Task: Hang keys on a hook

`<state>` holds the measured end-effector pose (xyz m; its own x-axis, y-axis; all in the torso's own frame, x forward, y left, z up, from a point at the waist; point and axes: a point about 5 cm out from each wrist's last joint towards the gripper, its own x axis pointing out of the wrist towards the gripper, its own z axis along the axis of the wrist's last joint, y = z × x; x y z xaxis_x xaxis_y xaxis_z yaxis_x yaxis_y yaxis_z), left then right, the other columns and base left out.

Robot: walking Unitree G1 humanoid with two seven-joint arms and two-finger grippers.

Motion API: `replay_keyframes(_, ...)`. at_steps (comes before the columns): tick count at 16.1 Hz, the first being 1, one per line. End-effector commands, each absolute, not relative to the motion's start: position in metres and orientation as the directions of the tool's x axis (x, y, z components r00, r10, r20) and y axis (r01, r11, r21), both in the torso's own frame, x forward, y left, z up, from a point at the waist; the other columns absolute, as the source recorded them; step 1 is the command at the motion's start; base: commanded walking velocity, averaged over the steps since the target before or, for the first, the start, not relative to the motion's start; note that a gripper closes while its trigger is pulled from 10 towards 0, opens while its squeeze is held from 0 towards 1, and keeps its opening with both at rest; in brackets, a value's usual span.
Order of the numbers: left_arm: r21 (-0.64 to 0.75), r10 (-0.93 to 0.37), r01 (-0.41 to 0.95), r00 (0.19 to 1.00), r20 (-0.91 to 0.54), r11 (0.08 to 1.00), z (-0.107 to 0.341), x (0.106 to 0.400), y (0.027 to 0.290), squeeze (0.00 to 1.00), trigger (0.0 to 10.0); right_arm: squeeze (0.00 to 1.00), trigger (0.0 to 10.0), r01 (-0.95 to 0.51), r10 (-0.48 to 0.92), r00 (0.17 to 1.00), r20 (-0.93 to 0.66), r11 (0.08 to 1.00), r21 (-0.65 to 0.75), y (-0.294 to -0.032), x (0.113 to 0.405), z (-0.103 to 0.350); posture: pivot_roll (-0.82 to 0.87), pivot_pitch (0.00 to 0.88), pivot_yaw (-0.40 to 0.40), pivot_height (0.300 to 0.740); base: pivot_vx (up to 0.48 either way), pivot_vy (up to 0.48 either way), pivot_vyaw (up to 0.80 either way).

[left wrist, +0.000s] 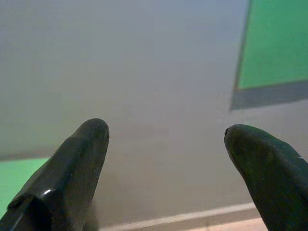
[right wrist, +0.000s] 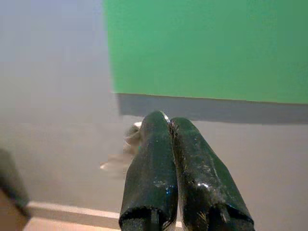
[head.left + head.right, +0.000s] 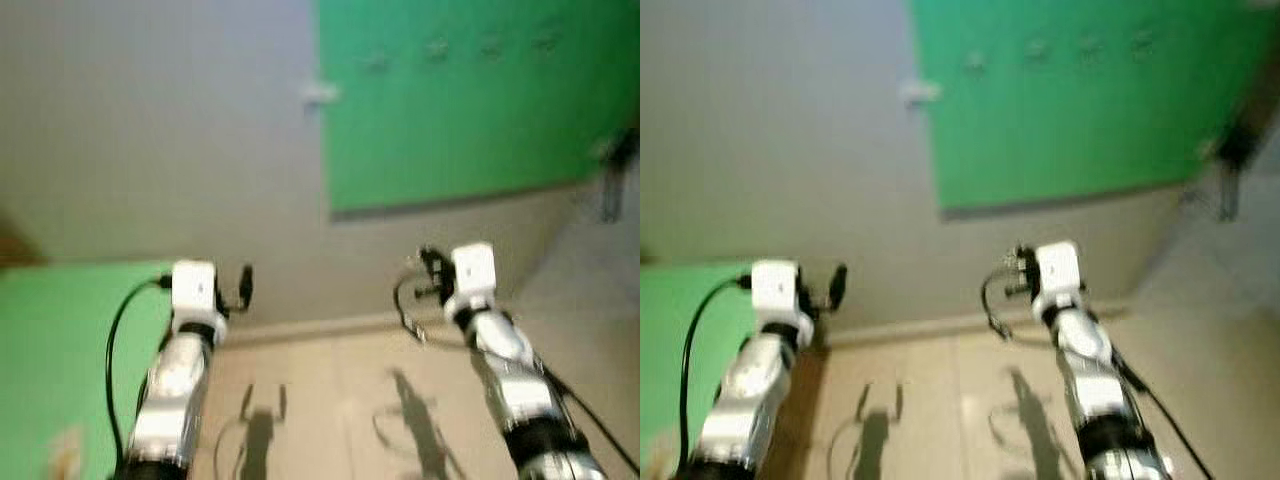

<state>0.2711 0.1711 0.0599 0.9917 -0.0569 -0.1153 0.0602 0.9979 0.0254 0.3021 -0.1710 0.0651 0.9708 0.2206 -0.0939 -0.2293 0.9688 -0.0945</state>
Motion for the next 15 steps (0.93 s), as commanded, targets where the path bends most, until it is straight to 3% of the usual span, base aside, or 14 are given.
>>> replay_keyframes(1, 0.021, -0.089, 0.092, 0.988, -0.123, 0.996, 0.059, 0.270, 0.161, 0.00, 10.0, 0.00, 0.0, -0.212, 0.202, 0.973, -0.108, 0.972, -0.097, -0.178, 0.301, 0.062, -0.20, 0.000, 0.104, 0.740, 0.000, 0.000, 0.00)
replay_keyframes(4, 0.035, -0.100, 0.105, 0.988, -0.119, 0.994, 0.060, 0.269, 0.158, 0.00, 10.0, 0.00, 0.0, -0.207, 0.194, 0.974, -0.117, 0.972, -0.111, -0.178, 0.303, 0.061, -0.20, 0.000, 0.096, 0.740, 0.000, 0.000, 0.45)
replay_keyframes(8, 0.036, -0.103, 0.108, 0.988, -0.113, 0.994, 0.061, 0.269, 0.157, 0.00, 10.0, 0.00, 0.0, -0.214, 0.203, 0.972, -0.122, 0.973, -0.091, -0.175, 0.305, 0.059, -0.18, 0.000, 0.092, 0.740, 0.000, 0.000, 0.00)
replay_keyframes(11, 0.034, -0.128, 0.132, 0.988, -0.089, 0.991, 0.067, 0.277, 0.157, 0.00, 10.0, 0.00, 0.0, -0.234, 0.223, 0.967, -0.123, 0.968, -0.086, -0.168, 0.303, 0.056, -0.18, 0.000, 0.092, 0.740, 0.000, -0.424, 0.00)
replay_keyframes(15, 0.038, -0.134, 0.137, 0.987, -0.087, 0.990, 0.071, 0.284, 0.162, 0.00, 10.0, 0.00, 0.0, -0.241, 0.231, 0.965, -0.120, 0.968, -0.076, -0.164, 0.297, 0.052, -0.20, 0.000, 0.108, 0.740, 0.259, -0.401, 0.00)
